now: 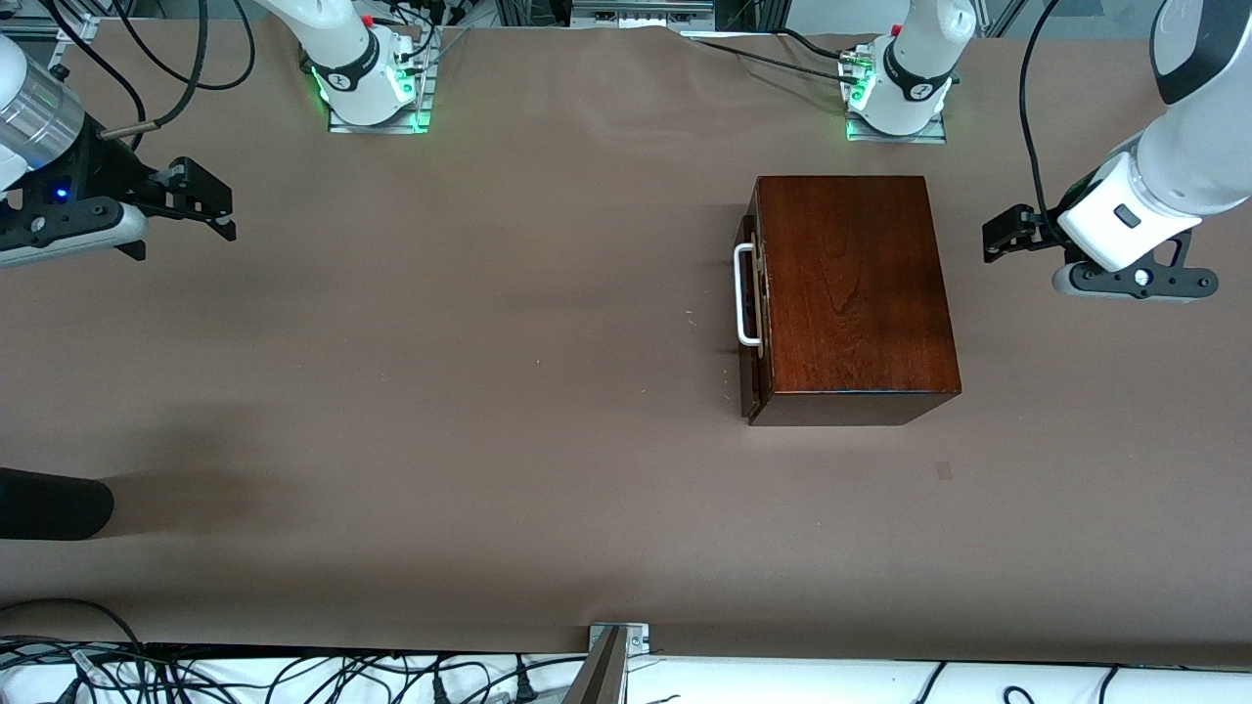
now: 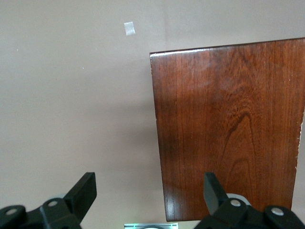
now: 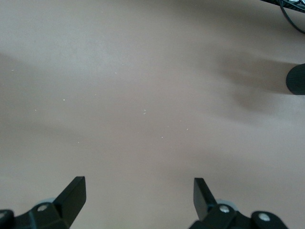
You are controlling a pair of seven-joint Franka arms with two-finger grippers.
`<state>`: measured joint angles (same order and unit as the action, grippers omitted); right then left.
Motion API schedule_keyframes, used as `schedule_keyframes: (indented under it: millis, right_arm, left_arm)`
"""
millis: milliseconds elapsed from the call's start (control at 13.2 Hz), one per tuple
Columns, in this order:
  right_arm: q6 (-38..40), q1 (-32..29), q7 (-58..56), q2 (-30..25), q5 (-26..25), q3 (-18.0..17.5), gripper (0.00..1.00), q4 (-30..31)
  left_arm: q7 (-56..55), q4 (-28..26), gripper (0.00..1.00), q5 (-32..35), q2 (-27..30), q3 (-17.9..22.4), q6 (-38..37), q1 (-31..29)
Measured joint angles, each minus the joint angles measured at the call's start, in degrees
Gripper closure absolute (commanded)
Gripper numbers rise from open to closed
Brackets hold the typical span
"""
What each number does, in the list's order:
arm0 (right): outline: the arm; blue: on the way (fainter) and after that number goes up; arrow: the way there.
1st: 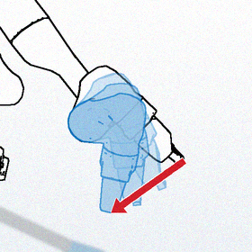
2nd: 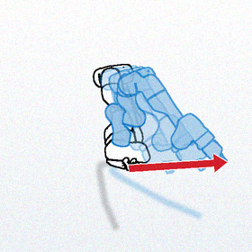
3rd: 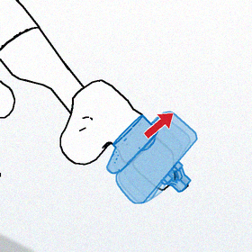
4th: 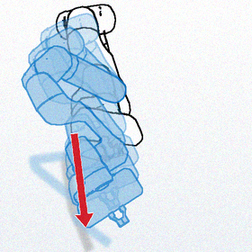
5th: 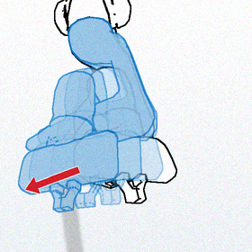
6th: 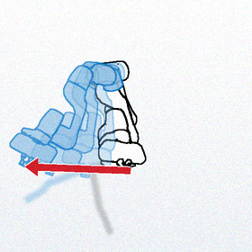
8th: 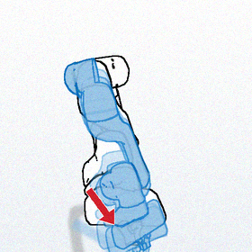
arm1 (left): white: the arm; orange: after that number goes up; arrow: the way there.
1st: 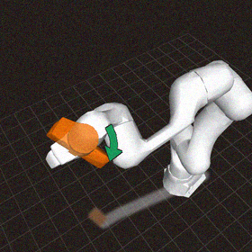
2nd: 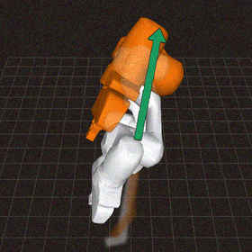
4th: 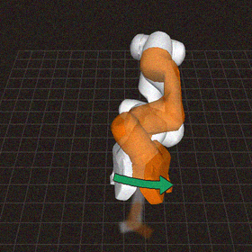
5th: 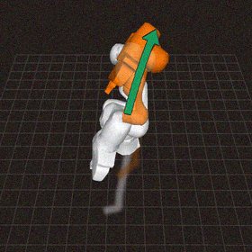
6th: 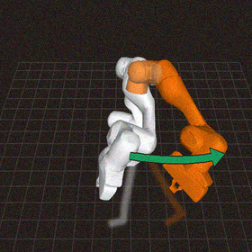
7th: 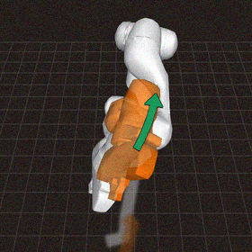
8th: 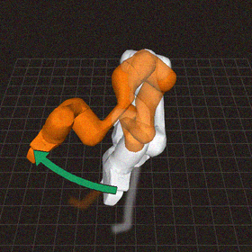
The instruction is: Open drawer, take yellow block, close drawer
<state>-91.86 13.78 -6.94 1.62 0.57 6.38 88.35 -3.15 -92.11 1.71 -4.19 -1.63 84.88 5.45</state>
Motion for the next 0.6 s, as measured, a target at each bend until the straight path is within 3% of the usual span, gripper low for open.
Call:
schedule_keyframes:
  millis: [302, 604]
  right_arm:
    - [0.0, 0.0, 0.0, 0.0, 0.0, 0.0, 0.00, 0.0]
    - [0.0, 0.0, 0.0, 0.0, 0.0, 0.0, 0.00, 0.0]
  left_arm:
    - [-3.7, 0.1, 0.00, 0.0, -1.0, -6.5, -0.7, 0.4]
    - [-15.0, 0.5, 0.00, 0.0, -5.3, -14.7, 4.7, 2.5]
